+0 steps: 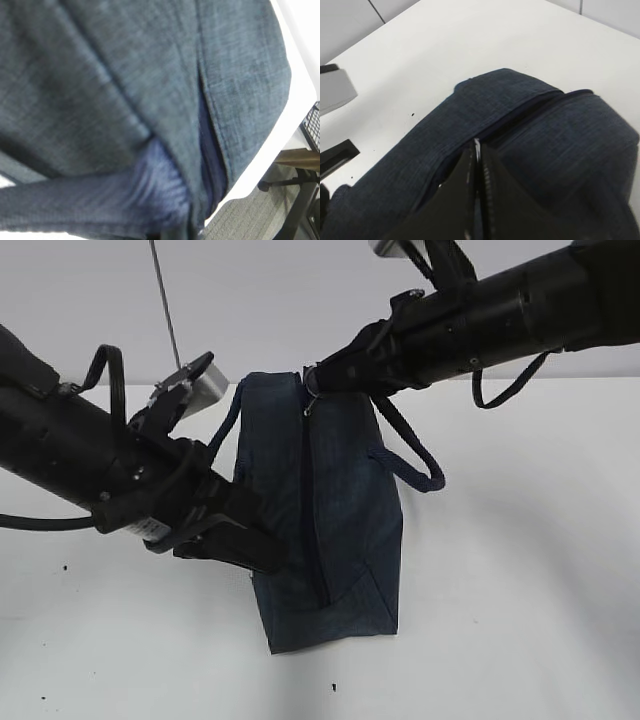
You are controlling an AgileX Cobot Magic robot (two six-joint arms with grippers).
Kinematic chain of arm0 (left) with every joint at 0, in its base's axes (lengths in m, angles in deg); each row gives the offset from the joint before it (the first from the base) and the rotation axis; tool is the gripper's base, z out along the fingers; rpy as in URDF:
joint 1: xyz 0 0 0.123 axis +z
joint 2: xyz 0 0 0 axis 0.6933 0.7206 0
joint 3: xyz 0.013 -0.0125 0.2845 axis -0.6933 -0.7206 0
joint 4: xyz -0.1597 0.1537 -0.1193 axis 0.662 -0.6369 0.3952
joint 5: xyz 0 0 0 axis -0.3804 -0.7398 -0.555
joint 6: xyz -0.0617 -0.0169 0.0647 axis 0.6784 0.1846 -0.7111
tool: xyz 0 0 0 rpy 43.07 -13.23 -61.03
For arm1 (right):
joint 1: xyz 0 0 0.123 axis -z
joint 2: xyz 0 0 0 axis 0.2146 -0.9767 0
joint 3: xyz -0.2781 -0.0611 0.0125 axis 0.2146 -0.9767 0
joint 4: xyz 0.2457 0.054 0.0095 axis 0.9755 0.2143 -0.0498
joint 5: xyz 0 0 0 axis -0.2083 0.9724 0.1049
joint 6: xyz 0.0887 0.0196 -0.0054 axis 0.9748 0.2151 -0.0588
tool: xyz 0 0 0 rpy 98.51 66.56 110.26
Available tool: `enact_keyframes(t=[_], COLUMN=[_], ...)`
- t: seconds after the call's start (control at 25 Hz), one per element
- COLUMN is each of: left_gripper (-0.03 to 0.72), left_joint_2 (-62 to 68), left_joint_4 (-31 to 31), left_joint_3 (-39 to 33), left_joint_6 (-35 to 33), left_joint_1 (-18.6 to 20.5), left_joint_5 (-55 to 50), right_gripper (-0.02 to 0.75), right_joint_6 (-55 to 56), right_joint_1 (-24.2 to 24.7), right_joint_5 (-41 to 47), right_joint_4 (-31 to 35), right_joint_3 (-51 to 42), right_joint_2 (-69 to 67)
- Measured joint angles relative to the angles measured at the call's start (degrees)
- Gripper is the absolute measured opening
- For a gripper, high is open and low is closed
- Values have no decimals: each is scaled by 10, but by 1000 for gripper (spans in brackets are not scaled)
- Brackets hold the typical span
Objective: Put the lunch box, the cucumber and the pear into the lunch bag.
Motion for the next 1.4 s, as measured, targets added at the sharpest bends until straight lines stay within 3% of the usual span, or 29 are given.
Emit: enact_keyframes(t=[0.4, 1.04, 1.4], left_gripper=[-10, -11, -11], left_joint_2=[0, 0, 0], left_joint_4=[-14, -31, -32], left_joint_3=[0, 0, 0], left_joint_6=[-2, -2, -2], left_joint_1=[0, 0, 0], left_joint_5=[-16, -38, -41], right_gripper=[6, 6, 6], right_joint_6=[19, 147, 168], right_joint_1=[50, 59, 60], right_joint_5=[89, 139, 162], right_joint_4=[15, -31, -45], right_joint_3=[105, 324, 347], right_joint_2=[-88, -259, -277])
